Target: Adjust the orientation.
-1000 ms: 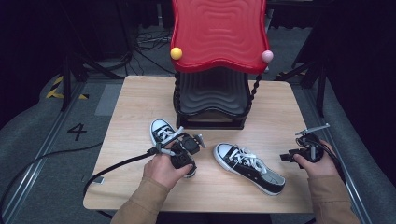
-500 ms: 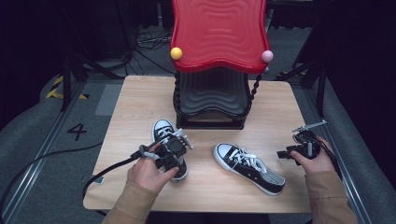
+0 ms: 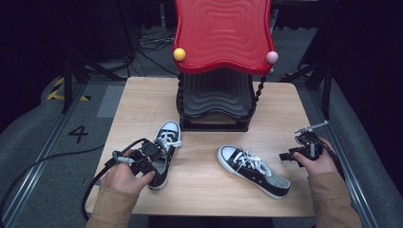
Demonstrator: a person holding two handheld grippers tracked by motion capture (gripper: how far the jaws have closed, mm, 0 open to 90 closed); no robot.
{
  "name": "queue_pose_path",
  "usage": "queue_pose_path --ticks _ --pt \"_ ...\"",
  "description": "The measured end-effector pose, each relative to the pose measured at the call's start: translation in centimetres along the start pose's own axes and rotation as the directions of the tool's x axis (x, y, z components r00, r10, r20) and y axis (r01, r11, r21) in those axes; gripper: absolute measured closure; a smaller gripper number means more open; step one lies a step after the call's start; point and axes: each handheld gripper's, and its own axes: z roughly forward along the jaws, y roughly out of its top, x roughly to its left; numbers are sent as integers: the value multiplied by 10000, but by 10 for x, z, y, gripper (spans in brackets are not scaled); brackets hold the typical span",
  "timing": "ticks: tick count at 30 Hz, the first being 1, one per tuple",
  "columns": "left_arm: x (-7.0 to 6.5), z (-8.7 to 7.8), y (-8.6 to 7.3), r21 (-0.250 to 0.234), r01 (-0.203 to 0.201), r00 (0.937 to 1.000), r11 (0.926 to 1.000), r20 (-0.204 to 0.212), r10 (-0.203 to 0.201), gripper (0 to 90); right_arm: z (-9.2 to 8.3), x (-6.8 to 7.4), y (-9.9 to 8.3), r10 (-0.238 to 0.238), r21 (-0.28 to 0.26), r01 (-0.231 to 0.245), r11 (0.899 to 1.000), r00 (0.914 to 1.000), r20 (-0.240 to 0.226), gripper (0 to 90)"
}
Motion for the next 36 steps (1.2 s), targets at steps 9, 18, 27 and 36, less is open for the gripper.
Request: queue_pose_path --ticks 9,18,27,36 --pt "-9 2 1 -1175 -42 9989 9931 -473 -13 689 0 -2 -1 119 -55 -120 9999 9999 -33 426" --pt "3 17 9 -2558 1086 9940 9606 127 -1090 758 3 -1 -4 147 63 -147 9999 9999 -48 421" --pt "1 14 11 -3179 2199 9728 9223 10 -2316 744 2 -4 -11 260 121 -260 9996 9997 -9 420" --pt "-2 9 11 -2862 2837 9504 9152 -428 -3080 705 0 -8 -18 454 125 -454 9989 9990 -5 420"
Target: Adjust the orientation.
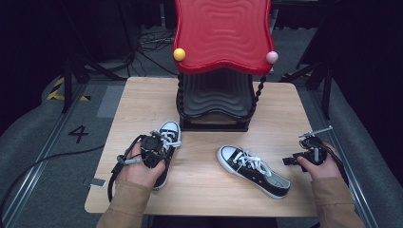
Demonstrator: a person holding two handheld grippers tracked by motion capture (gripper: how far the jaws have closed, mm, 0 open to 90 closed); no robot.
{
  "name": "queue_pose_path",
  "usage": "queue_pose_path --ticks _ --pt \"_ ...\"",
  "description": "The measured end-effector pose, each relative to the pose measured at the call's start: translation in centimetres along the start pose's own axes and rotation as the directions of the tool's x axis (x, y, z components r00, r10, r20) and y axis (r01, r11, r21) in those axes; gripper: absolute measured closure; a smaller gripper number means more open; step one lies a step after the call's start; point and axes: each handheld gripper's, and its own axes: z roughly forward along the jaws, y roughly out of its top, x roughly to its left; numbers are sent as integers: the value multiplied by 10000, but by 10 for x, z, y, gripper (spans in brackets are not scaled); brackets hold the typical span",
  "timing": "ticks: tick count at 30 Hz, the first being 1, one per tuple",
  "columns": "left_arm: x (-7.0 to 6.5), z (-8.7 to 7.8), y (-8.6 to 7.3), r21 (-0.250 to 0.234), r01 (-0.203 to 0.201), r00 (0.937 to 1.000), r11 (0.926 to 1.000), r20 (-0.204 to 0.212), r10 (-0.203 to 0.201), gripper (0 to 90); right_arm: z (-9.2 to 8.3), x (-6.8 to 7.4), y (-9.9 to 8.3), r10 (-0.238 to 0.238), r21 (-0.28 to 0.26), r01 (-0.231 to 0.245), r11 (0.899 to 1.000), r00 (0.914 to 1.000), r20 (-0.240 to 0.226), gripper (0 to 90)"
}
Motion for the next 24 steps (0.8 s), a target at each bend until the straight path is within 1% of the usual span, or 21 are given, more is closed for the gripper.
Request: queue_pose_path --ticks 2,4,5,6,7,8,9,10,11,12,13,14,16,17,18,19,20,22,23,24 --pt "2 -1 -1 126 147 9995 9998 -265 -144 698 -1 0 -1 -21 -20 21 10000 10000 8 419" --pt "6 1 0 66 311 9991 9995 -300 -309 675 -2 -1 -2 42 -48 -41 10000 10000 39 418" --pt "6 5 1 46 336 9991 9994 -269 -335 667 -2 -2 -3 40 -29 -39 10000 10000 29 418" --pt "7 7 2 5 434 9991 9991 18 -434 660 -2 -2 -3 67 -37 -67 10000 10000 49 418" --pt "7 7 2 5 434 9991 9991 18 -434 654 -2 -2 -3 74 -11 -74 10000 10000 46 418" --pt "8 8 3 -303 577 9982 9979 198 -571 654 -2 -2 -3 74 -11 -74 10000 10000 46 418" --pt "8 10 3 -588 709 9974 9958 203 -698 629 -1 -2 -3 59 7 -59 10000 10000 48 418" --pt "7 13 3 -601 785 9967 9951 230 -773 596 -1 -1 -3 65 18 -65 10000 10000 45 418" --pt "6 17 3 -379 748 9969 9965 270 -738 617 -1 0 -3 45 30 -45 10000 10000 50 418" --pt "5 22 3 -164 666 9973 9976 333 -661 617 -1 0 -3 45 30 -45 10000 10000 50 418" --pt "4 26 3 -59 640 9970 9979 435 -637 605 -1 -1 -3 54 23 -54 10000 10000 57 417" --pt "4 30 4 -84 689 9966 9976 458 -684 605 -1 -1 -3 54 23 -54 10000 10000 57 417" --pt "4 39 5 -158 642 9977 9978 226 -639 602 0 -1 -4 62 34 -62 10000 10000 62 417" --pt "5 43 6 -220 557 9984 9982 111 -554 612 0 -1 -4 75 57 -76 10000 9999 67 417" --pt "8 49 8 -392 690 9973 9968 264 -680 667 0 -2 -4 37 86 -38 10000 10000 69 417" --pt "8 49 8 -392 690 9973 9968 264 -680 691 0 -2 -4 37 86 -38 10000 10000 69 417" --pt "9 51 9 -427 805 9965 9958 263 -794 691 0 -2 -4 27 91 -28 10000 10000 66 416" --pt "9 53 11 -598 862 9960 9945 275 -847 695 1 -1 -5 68 106 -69 9999 10000 64 417" --pt "6 54 13 -675 700 9973 9953 281 -683 672 1 -2 -6 70 145 -71 9999 9999 85 416" --pt "3 55 14 -639 634 9978 9959 242 -620 658 1 -2 -6 52 150 -54 9999 10000 74 416"
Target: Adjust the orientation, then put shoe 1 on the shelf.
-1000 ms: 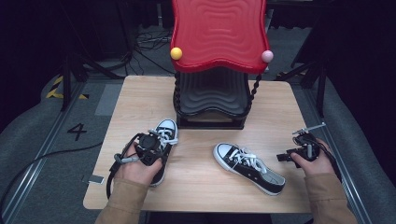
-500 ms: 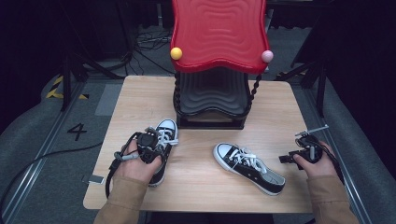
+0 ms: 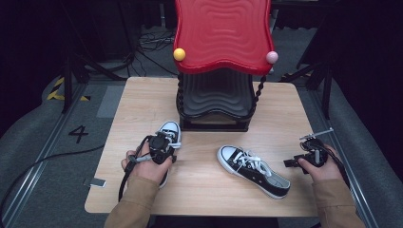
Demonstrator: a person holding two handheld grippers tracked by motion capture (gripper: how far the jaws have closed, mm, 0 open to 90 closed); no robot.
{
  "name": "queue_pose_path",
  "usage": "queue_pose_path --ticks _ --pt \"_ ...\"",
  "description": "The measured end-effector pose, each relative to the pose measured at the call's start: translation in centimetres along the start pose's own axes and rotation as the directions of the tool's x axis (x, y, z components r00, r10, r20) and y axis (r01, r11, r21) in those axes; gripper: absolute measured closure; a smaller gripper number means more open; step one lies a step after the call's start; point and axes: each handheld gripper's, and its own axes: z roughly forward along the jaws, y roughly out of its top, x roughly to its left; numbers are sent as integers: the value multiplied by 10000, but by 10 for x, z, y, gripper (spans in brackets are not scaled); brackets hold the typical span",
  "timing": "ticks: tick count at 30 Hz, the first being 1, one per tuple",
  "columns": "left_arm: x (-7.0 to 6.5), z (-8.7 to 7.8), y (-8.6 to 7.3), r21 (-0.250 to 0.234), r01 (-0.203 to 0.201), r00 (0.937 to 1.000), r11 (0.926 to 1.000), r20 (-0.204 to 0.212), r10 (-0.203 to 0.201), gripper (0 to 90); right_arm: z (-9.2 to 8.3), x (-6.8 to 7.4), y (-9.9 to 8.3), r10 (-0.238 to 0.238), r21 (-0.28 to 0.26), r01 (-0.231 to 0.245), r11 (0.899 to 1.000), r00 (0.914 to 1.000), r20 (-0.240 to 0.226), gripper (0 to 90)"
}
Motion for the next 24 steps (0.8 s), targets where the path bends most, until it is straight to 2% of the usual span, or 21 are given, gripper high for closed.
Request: queue_pose_path --ticks 1,4,5,7,9,11,14,18,22,24 --pt "0 0 0 0 0 10000 10000 0 0 640 0 0 -1 36 11 -36 10000 10000 16 416" --pt "-7 4 3 32 -164 9982 9999 -570 166 633 0 0 -2 40 45 -40 10000 10000 25 416" --pt "-9 6 5 55 -273 9958 9996 -871 277 639 0 0 -2 82 53 -83 10000 10000 31 416" --pt "-8 8 7 53 -184 9942 9998 -1056 188 688 0 0 -4 34 84 -34 10000 10000 39 415" --pt "-5 8 9 96 118 9947 9999 -1027 -108 716 0 -1 -5 81 109 -82 9999 9999 69 415" --pt "-6 8 10 139 132 9945 9998 -1040 -116 732 0 -1 -6 94 118 -95 9999 9999 76 415" --pt "-6 10 13 345 104 9919 9994 -1271 -59 781 3 0 -7 85 240 -87 9997 9999 77 415" --pt "-3 9 17 554 151 9932 9984 -1165 -85 814 5 1 -6 40 310 -42 9995 10000 53 413" --pt "-2 7 16 469 60 9939 9989 -1105 -8 842 5 1 -6 41 311 -42 9995 10000 53 413" --pt "-2 3 15 261 -19 9936 9997 -1127 49 857 5 1 -5 45 297 -47 9995 10000 56 412"
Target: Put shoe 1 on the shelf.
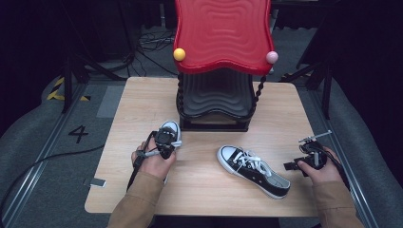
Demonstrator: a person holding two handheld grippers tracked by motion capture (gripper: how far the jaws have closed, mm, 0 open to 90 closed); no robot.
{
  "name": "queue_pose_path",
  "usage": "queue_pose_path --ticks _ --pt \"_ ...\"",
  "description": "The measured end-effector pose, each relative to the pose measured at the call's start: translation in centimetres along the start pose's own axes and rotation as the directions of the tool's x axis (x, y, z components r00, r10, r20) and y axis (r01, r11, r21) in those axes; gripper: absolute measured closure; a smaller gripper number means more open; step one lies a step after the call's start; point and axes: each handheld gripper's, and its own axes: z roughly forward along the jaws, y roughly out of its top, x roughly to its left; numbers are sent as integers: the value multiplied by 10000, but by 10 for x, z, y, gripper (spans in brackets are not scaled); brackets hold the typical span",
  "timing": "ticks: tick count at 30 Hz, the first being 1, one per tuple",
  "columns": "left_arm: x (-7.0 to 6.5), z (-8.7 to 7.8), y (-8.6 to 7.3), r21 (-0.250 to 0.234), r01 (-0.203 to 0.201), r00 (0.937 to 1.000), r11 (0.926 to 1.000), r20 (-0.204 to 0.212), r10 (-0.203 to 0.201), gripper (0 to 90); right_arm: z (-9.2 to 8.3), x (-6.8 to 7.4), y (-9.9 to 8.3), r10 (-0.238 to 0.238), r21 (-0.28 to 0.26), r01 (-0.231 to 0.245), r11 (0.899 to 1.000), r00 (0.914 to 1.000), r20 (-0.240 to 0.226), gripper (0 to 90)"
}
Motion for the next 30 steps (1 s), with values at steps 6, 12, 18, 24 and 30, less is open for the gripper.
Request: queue_pose_path --ticks 6,12,18,24,30 --pt "3 -14 -1 106 36 9992 9999 394 -41 864 -2 -4 0 98 -108 -98 9999 10000 -20 411" --pt "-13 -38 -2 358 -694 9922 9969 1063 653 865 -3 -5 -2 102 -151 -102 9998 9999 -5 411" --pt "-31 -53 -2 429 -1473 9782 9882 1540 1392 865 -7 -5 -3 164 -218 -164 9996 9999 27 410" --pt "-46 -69 5 196 -2161 9605 9762 1838 2089 864 -6 -8 -9 228 -131 -228 9997 9997 4 416" --pt "-51 -79 13 -17 -2449 9517 9696 1906 2407 864 -6 -7 -12 306 -126 -306 9995 9995 -37 426"
